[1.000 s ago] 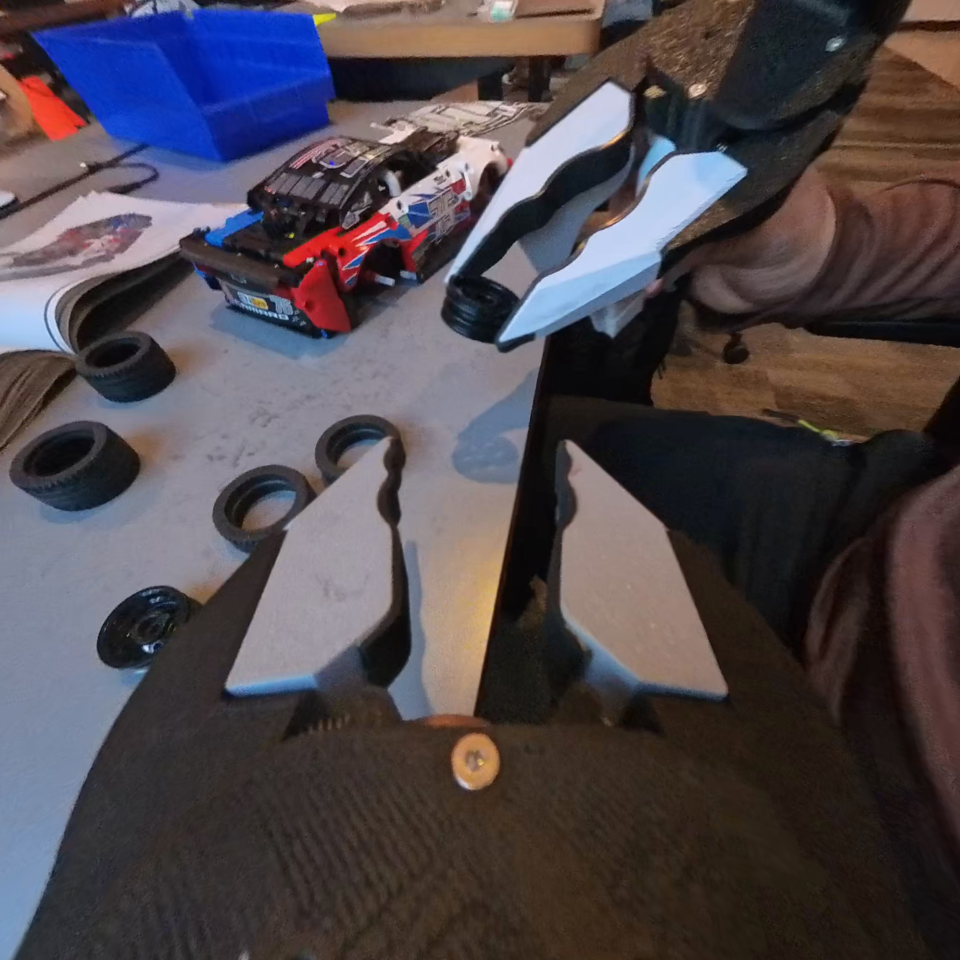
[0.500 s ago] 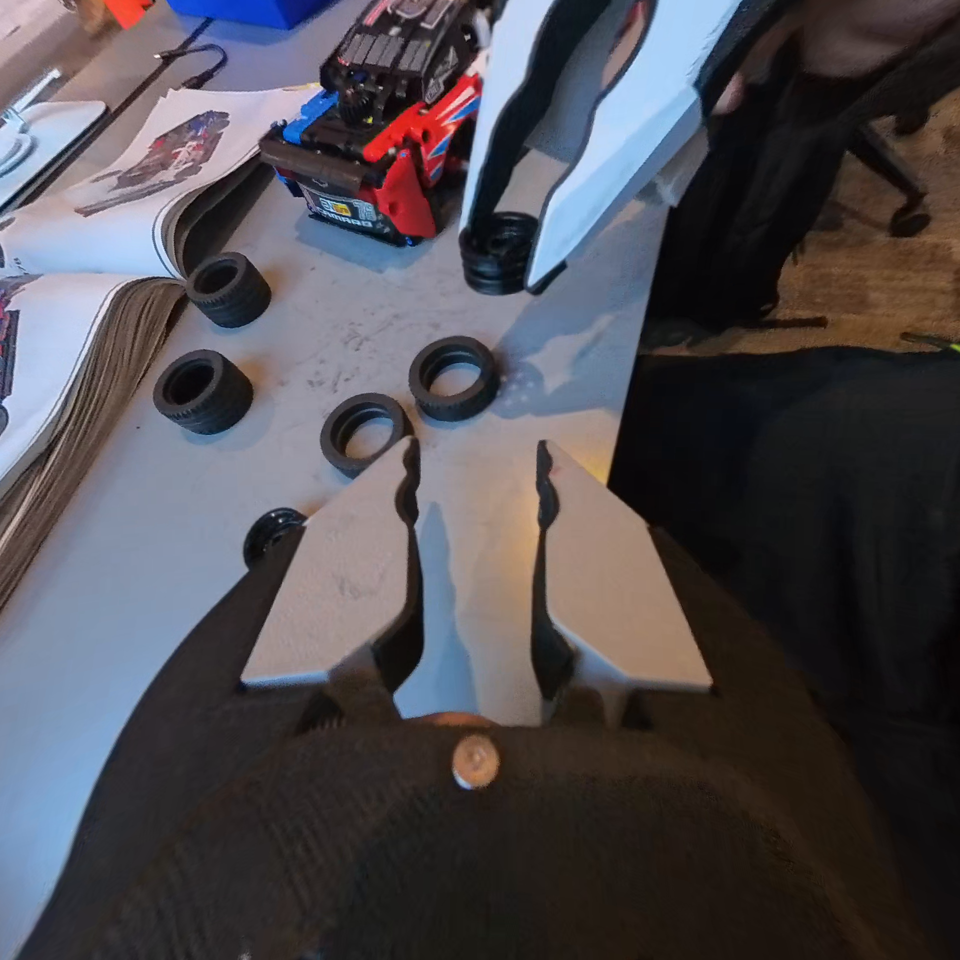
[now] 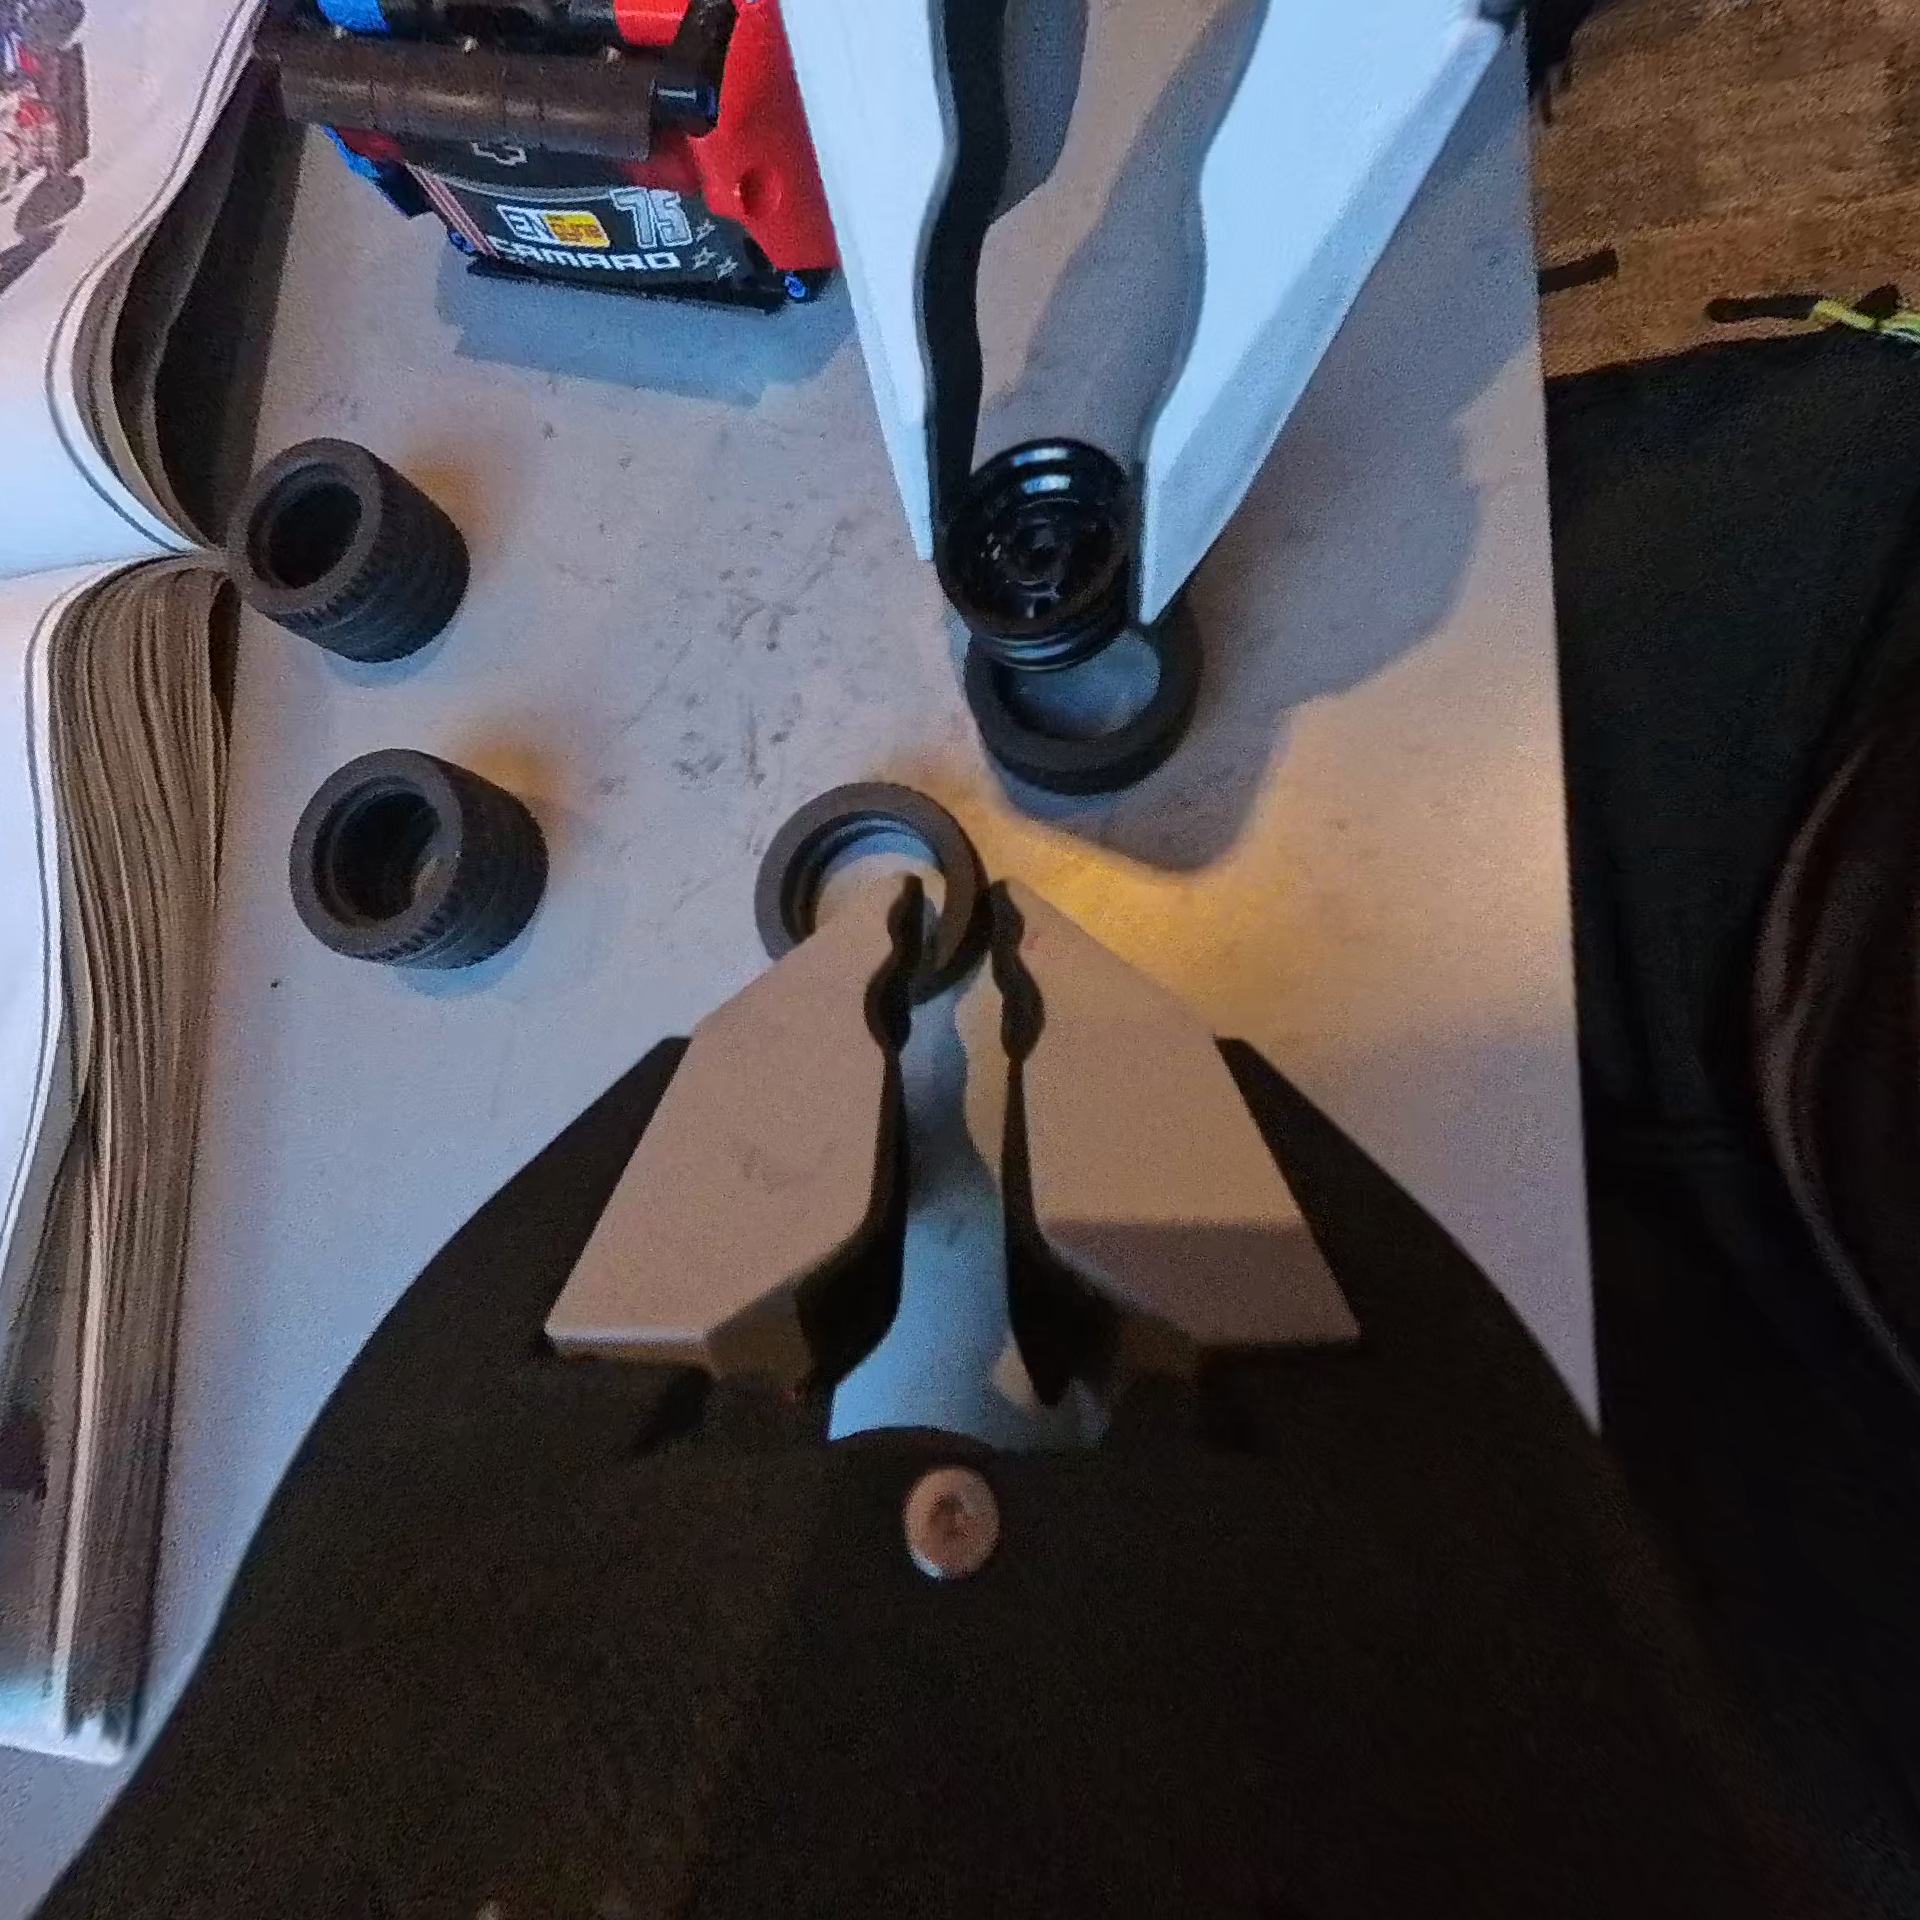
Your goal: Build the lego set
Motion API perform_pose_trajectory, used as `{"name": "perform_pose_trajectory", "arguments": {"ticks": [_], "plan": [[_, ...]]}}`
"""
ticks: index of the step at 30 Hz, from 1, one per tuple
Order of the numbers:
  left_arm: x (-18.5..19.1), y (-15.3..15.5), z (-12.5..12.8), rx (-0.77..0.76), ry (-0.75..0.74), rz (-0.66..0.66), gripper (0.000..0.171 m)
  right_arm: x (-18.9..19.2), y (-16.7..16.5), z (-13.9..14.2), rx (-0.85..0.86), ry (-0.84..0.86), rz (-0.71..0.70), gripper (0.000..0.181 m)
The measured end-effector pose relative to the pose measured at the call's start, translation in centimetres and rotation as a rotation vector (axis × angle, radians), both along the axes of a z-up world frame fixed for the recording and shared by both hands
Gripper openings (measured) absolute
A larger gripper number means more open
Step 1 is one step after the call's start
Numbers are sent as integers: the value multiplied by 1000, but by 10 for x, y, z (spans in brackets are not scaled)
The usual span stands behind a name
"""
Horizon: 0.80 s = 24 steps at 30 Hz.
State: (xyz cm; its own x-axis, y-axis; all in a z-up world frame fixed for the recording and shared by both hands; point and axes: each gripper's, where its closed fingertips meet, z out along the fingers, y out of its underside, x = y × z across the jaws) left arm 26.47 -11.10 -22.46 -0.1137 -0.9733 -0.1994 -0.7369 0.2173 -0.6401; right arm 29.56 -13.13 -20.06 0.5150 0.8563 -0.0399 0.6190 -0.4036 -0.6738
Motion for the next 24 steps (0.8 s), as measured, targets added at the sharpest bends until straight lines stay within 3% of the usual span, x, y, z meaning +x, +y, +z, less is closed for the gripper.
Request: {"name": "perform_pose_trajectory", "arguments": {"ticks": [7,11,15,18,20,24], "plan": [[-1,0,14,-9,-58,8,36,-2,-3,-11,33,-104,19,30],[13,-22,36,-45,-183,-64,35,-2,-3,-11,24,-132,26,31],[21,-22,29,-33,-149,-109,34,-2,-4,-11,15,-181,67,31],[26,-26,32,-27,-216,-157,20,-3,-4,-12,-16,-163,82,31],[27,-33,32,-79,-222,-184,25,-4,-1,-10,-2,-146,78,31],[25,-30,23,-3,-180,-198,24,-4,-3,-9,18,-121,82,31]]}}
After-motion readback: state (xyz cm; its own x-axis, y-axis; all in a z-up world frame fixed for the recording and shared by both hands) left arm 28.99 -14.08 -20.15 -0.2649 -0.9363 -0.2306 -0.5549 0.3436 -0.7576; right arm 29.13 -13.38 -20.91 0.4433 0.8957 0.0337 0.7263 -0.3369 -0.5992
